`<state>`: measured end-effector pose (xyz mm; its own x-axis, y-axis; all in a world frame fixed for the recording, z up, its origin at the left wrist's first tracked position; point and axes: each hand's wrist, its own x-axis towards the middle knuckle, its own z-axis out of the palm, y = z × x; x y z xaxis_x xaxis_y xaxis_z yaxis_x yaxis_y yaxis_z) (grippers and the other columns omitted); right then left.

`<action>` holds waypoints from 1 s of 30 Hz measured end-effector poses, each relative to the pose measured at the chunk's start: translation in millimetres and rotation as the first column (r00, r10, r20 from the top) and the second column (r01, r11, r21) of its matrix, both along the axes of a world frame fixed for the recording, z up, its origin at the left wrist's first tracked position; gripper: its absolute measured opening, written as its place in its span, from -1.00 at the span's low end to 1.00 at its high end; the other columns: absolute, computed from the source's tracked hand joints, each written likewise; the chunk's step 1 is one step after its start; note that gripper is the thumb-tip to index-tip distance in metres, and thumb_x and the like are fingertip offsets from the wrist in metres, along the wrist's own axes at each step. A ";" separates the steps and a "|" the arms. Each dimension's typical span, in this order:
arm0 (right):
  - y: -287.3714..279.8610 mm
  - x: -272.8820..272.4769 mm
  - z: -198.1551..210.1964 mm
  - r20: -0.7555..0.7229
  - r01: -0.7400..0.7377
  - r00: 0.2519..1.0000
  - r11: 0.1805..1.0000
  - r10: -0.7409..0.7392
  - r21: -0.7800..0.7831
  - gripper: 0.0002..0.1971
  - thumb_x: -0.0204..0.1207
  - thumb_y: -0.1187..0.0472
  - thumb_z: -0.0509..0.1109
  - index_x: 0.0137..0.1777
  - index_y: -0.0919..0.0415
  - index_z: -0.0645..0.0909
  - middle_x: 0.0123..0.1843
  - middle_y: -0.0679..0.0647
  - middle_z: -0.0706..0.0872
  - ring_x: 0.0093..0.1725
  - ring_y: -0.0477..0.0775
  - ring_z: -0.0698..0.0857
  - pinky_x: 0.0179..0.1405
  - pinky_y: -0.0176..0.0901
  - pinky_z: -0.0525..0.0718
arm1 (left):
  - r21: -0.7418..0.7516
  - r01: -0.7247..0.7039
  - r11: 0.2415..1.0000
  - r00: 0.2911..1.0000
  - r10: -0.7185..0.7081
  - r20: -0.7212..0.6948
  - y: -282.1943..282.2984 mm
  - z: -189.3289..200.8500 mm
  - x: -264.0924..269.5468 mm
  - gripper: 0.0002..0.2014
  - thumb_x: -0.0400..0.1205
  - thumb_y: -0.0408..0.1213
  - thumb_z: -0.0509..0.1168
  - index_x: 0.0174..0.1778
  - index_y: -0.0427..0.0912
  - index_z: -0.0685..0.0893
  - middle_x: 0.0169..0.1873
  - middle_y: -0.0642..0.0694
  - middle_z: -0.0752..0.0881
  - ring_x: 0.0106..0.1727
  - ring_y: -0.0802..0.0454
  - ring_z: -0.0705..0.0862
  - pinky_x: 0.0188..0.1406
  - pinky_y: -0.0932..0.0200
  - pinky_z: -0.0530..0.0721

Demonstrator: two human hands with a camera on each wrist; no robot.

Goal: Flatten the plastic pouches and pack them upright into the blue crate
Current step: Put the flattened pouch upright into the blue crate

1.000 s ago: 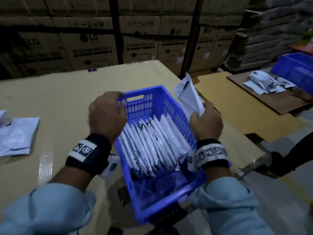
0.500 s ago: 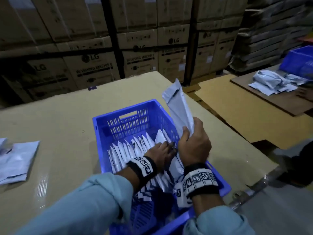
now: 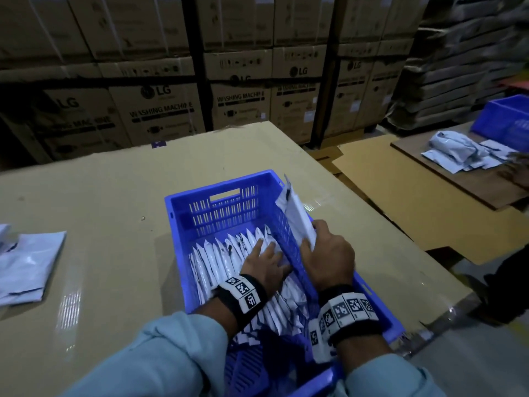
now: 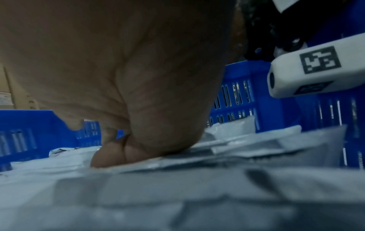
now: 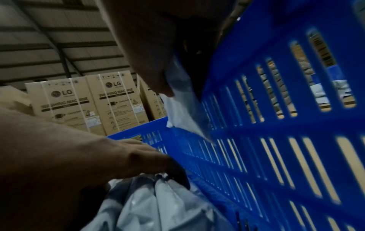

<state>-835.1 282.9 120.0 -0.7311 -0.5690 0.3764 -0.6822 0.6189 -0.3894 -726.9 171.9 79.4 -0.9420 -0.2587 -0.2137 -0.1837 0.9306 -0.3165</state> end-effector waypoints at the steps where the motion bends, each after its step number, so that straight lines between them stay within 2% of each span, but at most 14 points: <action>1: -1.2 1.8 0.5 0.009 0.002 1.000 0.996 -0.003 0.090 -0.70 0.57 0.09 0.42 0.25 0.15 0.53 -0.24 0.24 0.75 -0.26 0.40 0.72 -0.33 0.05 0.58 | 0.015 -0.022 1.000 1.000 0.022 -0.005 0.3 1.7 1.9 -0.51 0.85 -0.03 0.01 0.75 0.12 0.23 0.75 -0.18 0.21 0.79 -0.30 0.01 0.71 -0.42 -0.14; 4: -3.5 6.2 -2.5 0.021 0.001 1.000 0.950 -0.008 0.313 -0.75 0.59 0.21 0.39 0.21 0.16 0.48 -0.04 0.20 0.78 -0.04 0.34 0.76 -0.24 0.01 0.55 | 0.050 -0.071 0.996 0.997 0.072 -0.010 -0.2 2.2 6.8 -0.53 0.84 -0.08 0.04 0.71 0.18 0.29 0.73 -0.16 0.25 0.77 -0.30 0.06 0.70 -0.45 -0.12; 7: -7.1 7.9 -8.0 0.068 -0.025 0.998 0.902 -0.005 0.431 -0.75 0.57 0.29 0.38 0.22 0.20 0.49 0.09 0.24 0.75 0.11 0.35 0.76 -0.11 0.06 0.65 | 0.062 -0.101 0.993 0.995 0.101 -0.001 0.4 2.7 9.3 -0.52 0.80 -0.12 0.10 0.68 0.20 0.34 0.71 -0.14 0.27 0.75 -0.29 0.09 0.69 -0.41 0.00; 10: -11.1 3.5 -23.3 0.229 -0.138 0.973 0.879 0.034 0.456 -0.75 0.58 0.25 0.38 0.23 0.21 0.55 0.16 0.26 0.74 0.17 0.35 0.75 0.00 0.07 0.71 | 0.056 -0.108 0.993 0.994 0.108 0.010 1.7 4.3 10.2 -0.51 0.77 -0.10 0.19 0.66 0.20 0.36 0.72 -0.12 0.26 0.75 -0.27 0.10 0.68 -0.40 0.03; 12: -13.1 0.2 -38.3 0.365 -0.238 0.929 0.853 0.061 0.465 -0.71 0.56 0.16 0.41 0.27 0.13 0.58 0.20 0.21 0.76 0.20 0.30 0.75 0.06 0.01 0.71 | 0.073 -0.124 0.990 0.992 0.123 0.009 1.7 5.3 10.7 -0.50 0.76 -0.12 0.20 0.65 0.23 0.36 0.71 -0.10 0.29 0.75 -0.26 0.12 0.67 -0.42 0.05; 14: -14.8 -1.2 -48.3 0.485 -0.336 0.871 0.812 0.075 0.478 -0.63 0.60 0.08 0.37 0.39 0.00 0.51 0.31 0.17 0.74 0.25 0.26 0.73 0.12 -0.01 0.70 | 0.103 -0.143 0.984 0.989 0.146 -0.028 1.0 8.0 12.0 -0.51 0.74 -0.17 0.22 0.61 0.22 0.42 0.65 -0.07 0.39 0.71 -0.22 0.23 0.64 -0.40 0.14; 16: -17.9 -2.2 -52.6 0.573 -0.403 0.818 0.766 0.056 0.501 -0.51 0.62 0.16 0.30 0.55 -0.04 0.37 0.41 0.20 0.67 0.32 0.28 0.69 0.14 0.02 0.67 | 0.150 -0.180 0.972 0.978 0.193 -0.078 -1.9 10.5 12.1 -0.50 0.69 -0.28 0.25 0.56 0.13 0.45 0.54 -0.03 0.53 0.61 -0.15 0.39 0.59 -0.33 0.28; 18: -19.4 -2.6 -51.8 0.634 -0.452 0.772 0.739 0.044 0.499 -0.39 0.61 0.20 0.24 0.66 -0.09 0.26 0.52 0.22 0.60 0.38 0.31 0.65 0.14 0.01 0.60 | 0.177 -0.234 0.956 0.962 0.254 -0.098 -3.8 14.7 12.0 -0.45 0.64 -0.34 0.29 0.58 -0.01 0.37 0.41 -0.07 0.62 0.50 -0.12 0.51 0.50 -0.22 0.39; 19: -20.4 -1.9 -49.6 0.653 -0.463 0.756 0.737 0.037 0.493 -0.35 0.61 0.18 0.21 0.71 -0.13 0.21 0.57 0.21 0.56 0.42 0.31 0.62 0.20 0.02 0.58 | 0.187 -0.254 0.949 0.956 0.276 -0.100 -4.9 15.9 11.9 -0.36 0.63 -0.35 0.30 0.64 -0.09 0.27 0.37 -0.12 0.64 0.45 -0.14 0.55 0.46 -0.20 0.42; 21: -22.1 -2.0 -50.2 0.676 -0.467 0.736 0.744 0.028 0.478 -0.30 0.61 0.15 0.15 0.78 -0.13 0.12 0.69 0.20 0.43 0.56 0.31 0.51 0.45 0.10 0.53 | 0.217 -0.280 0.935 0.946 0.306 -0.102 -6.8 15.7 10.9 -0.12 0.62 -0.38 0.34 0.78 -0.20 -0.03 0.32 -0.20 0.65 0.36 -0.22 0.61 0.39 -0.20 0.47; 23: -23.1 -2.6 -48.7 0.688 -0.455 0.725 0.766 0.022 0.455 -0.31 0.65 0.13 0.09 0.80 -0.09 0.10 0.77 0.15 0.28 0.68 0.28 0.37 0.63 0.12 0.39 | 0.243 -0.284 0.928 0.940 0.319 -0.120 -7.8 15.0 10.9 0.00 0.62 -0.40 0.35 0.80 -0.16 -0.23 0.28 -0.22 0.66 0.27 -0.24 0.65 0.33 -0.17 0.52; 25: -21.5 -2.6 -49.4 0.695 -0.453 0.717 0.793 0.052 0.408 -0.32 0.66 0.14 0.09 0.80 -0.11 0.13 0.78 0.11 0.28 0.69 0.24 0.36 0.64 0.10 0.38 | 0.285 -0.256 0.924 0.947 0.298 -0.116 -8.7 13.0 12.7 -0.04 0.63 -0.39 0.33 0.81 -0.10 -0.17 0.42 -0.21 0.60 0.43 -0.22 0.57 0.40 -0.18 0.48; 27: -19.7 -3.7 -49.6 0.694 -0.452 0.716 0.811 0.081 0.372 -0.30 0.63 0.23 0.13 0.79 -0.14 0.17 0.75 0.11 0.34 0.67 0.24 0.40 0.61 0.06 0.43 | 0.325 -0.227 0.918 0.956 0.274 -0.106 -12.0 13.3 15.0 -0.16 0.64 -0.41 0.29 0.80 -0.05 0.02 0.65 -0.15 0.41 0.65 -0.11 0.38 0.54 -0.18 0.40; 30: -20.9 -7.0 -56.6 0.667 -0.463 0.736 0.802 0.112 0.377 -0.32 0.68 0.26 0.12 0.79 -0.14 0.15 0.74 0.13 0.35 0.66 0.24 0.41 0.62 0.06 0.42 | 0.375 -0.203 0.905 0.959 0.262 -0.113 -17.5 17.3 17.3 -0.19 0.63 -0.45 0.29 0.79 0.01 0.13 0.79 -0.12 0.09 0.71 -0.08 0.30 0.59 -0.19 0.37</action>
